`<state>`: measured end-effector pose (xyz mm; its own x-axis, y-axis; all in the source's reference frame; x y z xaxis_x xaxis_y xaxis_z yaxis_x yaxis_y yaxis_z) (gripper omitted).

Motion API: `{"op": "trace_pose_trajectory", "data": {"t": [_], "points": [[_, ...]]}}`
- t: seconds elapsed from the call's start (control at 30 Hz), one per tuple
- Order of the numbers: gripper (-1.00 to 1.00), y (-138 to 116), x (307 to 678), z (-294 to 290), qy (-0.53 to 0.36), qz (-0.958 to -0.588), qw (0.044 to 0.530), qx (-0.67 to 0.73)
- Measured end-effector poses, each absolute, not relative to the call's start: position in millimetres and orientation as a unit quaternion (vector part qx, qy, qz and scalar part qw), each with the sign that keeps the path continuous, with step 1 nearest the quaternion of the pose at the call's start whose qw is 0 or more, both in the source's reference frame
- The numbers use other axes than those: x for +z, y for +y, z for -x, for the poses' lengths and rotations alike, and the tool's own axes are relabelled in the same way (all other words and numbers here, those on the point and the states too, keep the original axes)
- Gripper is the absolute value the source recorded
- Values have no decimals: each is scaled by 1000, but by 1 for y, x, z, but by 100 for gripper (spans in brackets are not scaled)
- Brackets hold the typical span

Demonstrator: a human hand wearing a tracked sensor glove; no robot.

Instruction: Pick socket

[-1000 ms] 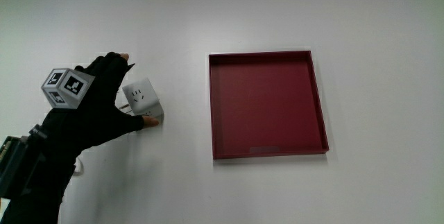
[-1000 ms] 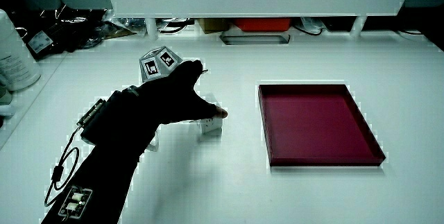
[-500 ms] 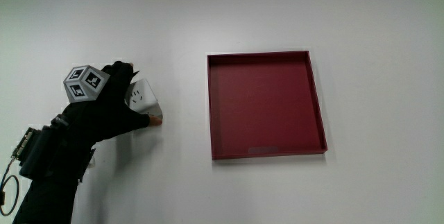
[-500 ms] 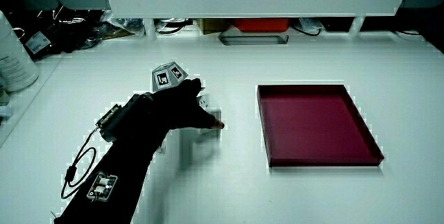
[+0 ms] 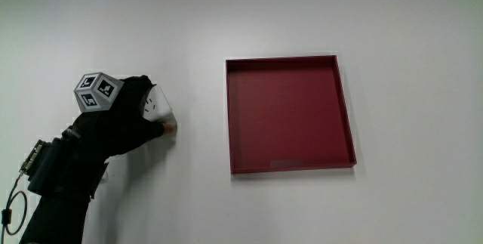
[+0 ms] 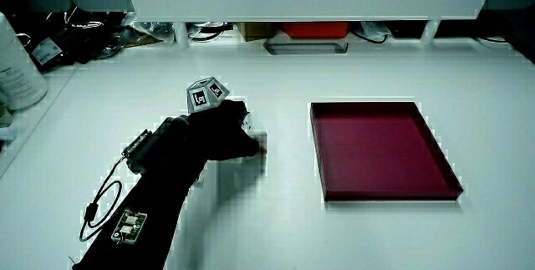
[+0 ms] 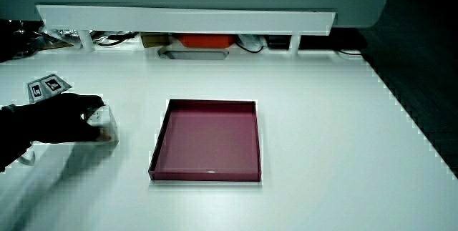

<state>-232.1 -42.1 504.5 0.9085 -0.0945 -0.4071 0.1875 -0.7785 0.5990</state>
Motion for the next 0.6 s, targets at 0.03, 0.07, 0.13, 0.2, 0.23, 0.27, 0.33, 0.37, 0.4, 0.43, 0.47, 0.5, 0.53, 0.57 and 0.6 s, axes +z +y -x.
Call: {"op": "trace_pose_trajectory", "data": {"t": [0.03, 0.07, 0.13, 0.2, 0.23, 0.27, 0.33, 0.37, 0.4, 0.43, 0.47, 0.5, 0.53, 0.57, 0.6], "points": [[79, -42, 502, 231, 19, -918, 337, -210], [86, -42, 503, 231, 28, -921, 326, -210], [100, -41, 503, 231, 28, -922, 322, -213], [100, -41, 502, 231, 29, -923, 317, -216], [100, -41, 501, 230, 29, -922, 318, -217], [100, -41, 499, 231, 36, -925, 308, -220], [100, -42, 493, 229, 41, -926, 301, -226], [100, -43, 488, 227, 43, -926, 299, -225], [100, -43, 483, 225, 39, -925, 300, -232], [100, -44, 478, 222, 52, -926, 292, -233], [100, -45, 474, 218, 53, -925, 289, -242], [100, -46, 470, 215, 68, -928, 277, -238], [100, -46, 466, 210, 75, -928, 273, -242], [100, -46, 463, 206, 78, -923, 278, -255], [100, -46, 462, 201, 86, -920, 274, -266]]}}
